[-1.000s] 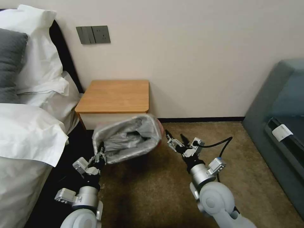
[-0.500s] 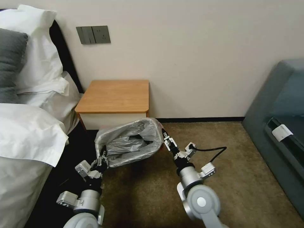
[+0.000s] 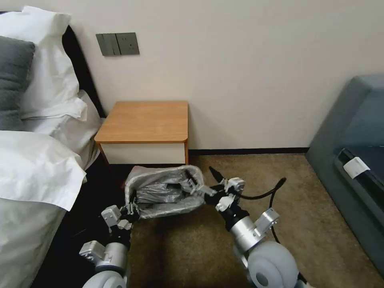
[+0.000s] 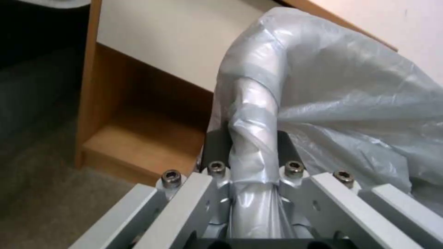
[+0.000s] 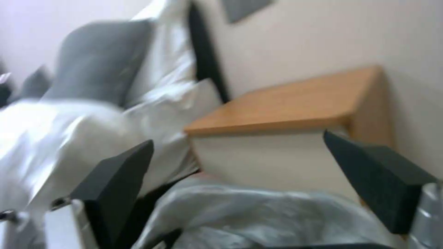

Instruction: Pick up the garbage bag from the table and place it over the trash can.

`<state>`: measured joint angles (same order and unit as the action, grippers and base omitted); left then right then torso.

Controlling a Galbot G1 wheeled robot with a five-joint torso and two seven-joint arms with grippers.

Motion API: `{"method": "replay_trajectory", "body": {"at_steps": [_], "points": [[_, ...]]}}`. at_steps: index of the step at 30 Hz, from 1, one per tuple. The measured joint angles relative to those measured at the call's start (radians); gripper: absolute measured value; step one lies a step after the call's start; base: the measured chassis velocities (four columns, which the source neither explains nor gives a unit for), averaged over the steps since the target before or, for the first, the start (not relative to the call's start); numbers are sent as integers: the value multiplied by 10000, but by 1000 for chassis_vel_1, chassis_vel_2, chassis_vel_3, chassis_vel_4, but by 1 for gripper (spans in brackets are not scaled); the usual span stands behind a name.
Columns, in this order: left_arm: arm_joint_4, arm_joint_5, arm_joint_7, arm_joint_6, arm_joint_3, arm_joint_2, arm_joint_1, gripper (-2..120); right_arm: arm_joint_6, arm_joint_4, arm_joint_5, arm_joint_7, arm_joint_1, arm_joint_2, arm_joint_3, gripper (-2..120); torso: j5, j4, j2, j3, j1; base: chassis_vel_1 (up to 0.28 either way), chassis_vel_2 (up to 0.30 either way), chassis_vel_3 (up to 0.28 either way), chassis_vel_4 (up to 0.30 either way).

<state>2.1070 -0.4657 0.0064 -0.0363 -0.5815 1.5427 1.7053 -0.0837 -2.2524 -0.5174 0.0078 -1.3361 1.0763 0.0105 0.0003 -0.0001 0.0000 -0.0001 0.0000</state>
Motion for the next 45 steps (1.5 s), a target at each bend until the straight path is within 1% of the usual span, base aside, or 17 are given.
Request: {"method": "replay_trajectory", "body": {"at_steps": [1, 4, 5, 7, 8, 9, 12, 16, 17, 18, 21, 22, 24, 26, 31, 33, 45], "points": [[0, 0, 0, 0, 0, 0, 0, 7, 0, 0, 0, 0, 0, 0, 0, 92, 0, 0, 0, 0, 0, 0, 0, 0, 0], [-79, 652, -55, -51, 61, 27, -31, 7, -307, -99, 1302, -654, 737, -999, -575, 78, -3, 0, 0, 0, 0, 0, 0, 0, 0], [-79, 652, -55, -51, 61, 27, -31, 7, -307, -99, 1302, -654, 737, -999, -575, 78, -3, 0, 0, 0, 0, 0, 0, 0, 0], [-106, 914, -74, -68, 93, 28, -44, 7, -107, 322, 2623, -1576, 1419, -1693, -790, 68, 0, 0, -1, 1, -1, 0, 0, 0, 0], [-106, 914, -74, -68, 93, 28, -44, 7, -107, 322, 2623, -1576, 1419, -1693, -790, 68, 0, 0, -1, 1, -1, 0, 0, 0, 0], [-120, 1006, -78, -86, 114, 14, -49, 7, 119, 608, 3427, -2197, 1937, -2152, -951, 61, -1, 1, 0, 1, 0, 0, 0, 0, 0], [-167, 1200, -83, -93, 141, 13, -54, 7, 234, 970, 4376, -2905, 2761, -2708, -1326, 50, -1, -1, 0, 1, 0, 0, 0, 0, 0], [-239, 1656, -100, -94, 273, 26, -42, 7, -32, 1282, 4853, -3356, 3864, -3110, -2110, 37, -1, 1, 0, 1, 0, 0, 0, 0, 0], [-285, 1911, -101, -94, 340, 36, -46, 7, -407, 1378, 4838, -3451, 4488, -3202, -2599, 28, -2, 0, -1, 1, 0, 0, 0, 0, 0], [-285, 1911, -101, -94, 340, 36, -46, 7, -407, 1378, 4838, -3451, 4488, -3202, -2599, 28, -2, 0, -1, 1, 0, 0, 0, 0, 0], [-353, 2294, -124, -79, 459, 57, -85, 7, -1312, 1664, 4564, -3515, 6093, -3218, -3809, 15, -3, 2, -1, 2, 0, 0, 0, 0, 0], [-353, 2294, -124, -79, 459, 57, -85, 7, -1312, 1664, 4564, -3515, 6093, -3218, -3809, 15, -3, 2, -1, 2, 0, 0, 0, 0, 0], [-360, 2459, -132, -59, 494, 66, -98, 7, -1842, 1873, 4272, -3504, 6936, -3078, -4626, 3, -4, 3, -1, 1, 0, 0, 0, 0, 0], [-365, 2532, -136, -49, 493, 73, -113, 7, -2147, 2046, 4048, -3489, 7344, -2974, -5142, 0, -4, 2, -1, 1, 0, 0, 0, 0, 0], [-385, 2665, -149, -28, 461, 77, -148, 7, -2807, 2646, 3260, -3257, 8302, -2581, -6402, 0, -3, 0, -1, 2, 0, 0, 0, 0, 0], [-385, 2752, -156, -16, 437, 85, -175, 7, -3068, 3255, 3041, -3160, 9147, -2138, -7215, 0, -2, 1, -1, 1, 0, 0, 0, 0, 0], [-122, 3195, -251, 22, 711, 198, 37, 7, -3410, 5286, 2869, -3063, 10932, -868, -8934, 0, -3, 2, -1, 2, 0, 0, 0, 0, 0]]}}
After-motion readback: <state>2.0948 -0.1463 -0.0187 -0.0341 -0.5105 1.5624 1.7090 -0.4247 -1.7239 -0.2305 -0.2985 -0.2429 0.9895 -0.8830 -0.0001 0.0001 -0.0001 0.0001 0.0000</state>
